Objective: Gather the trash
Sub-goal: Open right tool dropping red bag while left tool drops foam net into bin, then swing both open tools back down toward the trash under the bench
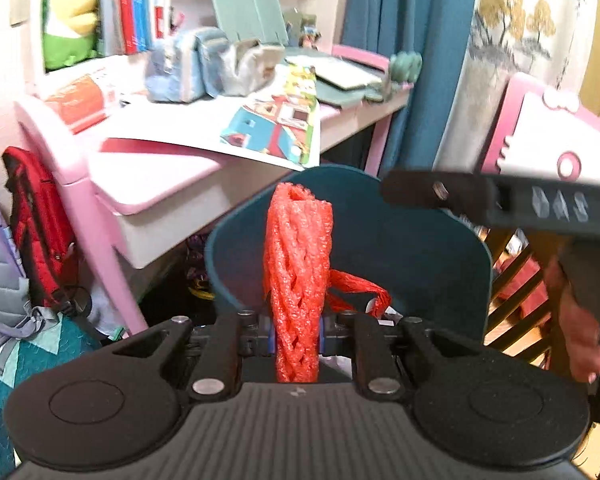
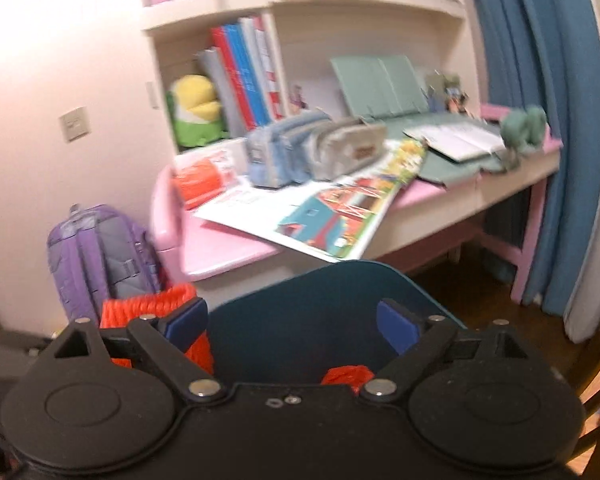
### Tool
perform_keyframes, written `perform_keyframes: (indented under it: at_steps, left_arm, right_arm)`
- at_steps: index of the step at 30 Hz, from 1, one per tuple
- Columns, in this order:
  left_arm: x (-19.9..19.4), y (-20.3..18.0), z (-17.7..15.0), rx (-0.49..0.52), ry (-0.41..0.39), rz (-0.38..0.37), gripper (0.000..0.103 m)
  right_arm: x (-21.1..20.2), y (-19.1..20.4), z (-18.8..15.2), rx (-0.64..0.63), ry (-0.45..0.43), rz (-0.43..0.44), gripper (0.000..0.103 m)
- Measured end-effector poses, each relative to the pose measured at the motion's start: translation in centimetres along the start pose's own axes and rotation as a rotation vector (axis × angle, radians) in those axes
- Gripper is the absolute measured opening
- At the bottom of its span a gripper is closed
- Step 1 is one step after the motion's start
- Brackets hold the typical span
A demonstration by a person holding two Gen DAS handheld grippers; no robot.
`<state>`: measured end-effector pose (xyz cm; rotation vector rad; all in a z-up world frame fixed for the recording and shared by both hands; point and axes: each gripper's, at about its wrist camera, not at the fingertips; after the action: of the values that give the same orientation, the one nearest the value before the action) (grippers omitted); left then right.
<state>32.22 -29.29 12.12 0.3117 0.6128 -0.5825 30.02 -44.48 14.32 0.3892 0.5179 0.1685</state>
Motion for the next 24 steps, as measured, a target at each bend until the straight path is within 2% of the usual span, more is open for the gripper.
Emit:
perform_keyframes:
  at_steps: [6, 7, 9, 10, 12, 15, 18, 21, 24]
  left_arm:
    - [-4.4, 2.2, -2.4, -0.017, -0.046, 0.028, 0.017]
    - [-4.9, 2.6, -2.9, -0.022, -0.050, 0.027, 0.024]
    - [-6.0, 3.2, -3.7, -0.036, -0.062, 0.039, 0.044]
    - [-6.5, 3.3, -4.1, -0.033, -0.076, 0.054, 0.059]
    - [-6.9, 3.2, -4.2, -0.004, -0.101, 0.075, 0.059]
    - [-6.2, 2.9, -2.4, 0.002, -0.109, 0.027, 0.053]
    - [-6.0, 2.4, -1.5, -0.008, -0.121, -0.019, 0.052]
    - [-5.8, 2.1, -2.7, 0.007, -0.130, -0.033, 0.052]
    - [-4.5, 2.8, -4.5, -0.059, -0.104, -0.050, 0.053]
  right_arm:
    - [-2.9, 4.0, -2.4, -0.062, -0.013, 0.039, 0.093]
    - [-3.4, 4.5, -2.7, -0.066, -0.024, 0.038, 0.093]
    - [-4.0, 5.4, -3.1, -0.075, -0.033, 0.038, 0.093]
    - [-4.2, 5.6, -3.1, -0.080, -0.040, 0.030, 0.093]
    - [-4.8, 5.5, -2.7, -0.075, -0.070, 0.003, 0.093]
    - [-5.6, 3.8, -2.0, -0.009, -0.099, -0.010, 0.093]
    - [-5.8, 2.2, -1.8, 0.020, -0.080, -0.003, 0.094]
    - [-5.9, 1.9, -2.6, -0.012, -0.080, 0.012, 0.094]
    - [-5.2, 2.2, -3.7, -0.035, -0.057, 0.035, 0.095]
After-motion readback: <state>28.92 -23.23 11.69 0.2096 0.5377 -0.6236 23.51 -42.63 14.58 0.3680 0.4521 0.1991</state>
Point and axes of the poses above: each gripper's, at about its wrist camera, not at the fingertips, and x roughly the way its jaws point, y to its left, z to its top, and after that the axes turned 15 degrees about x, right-handed
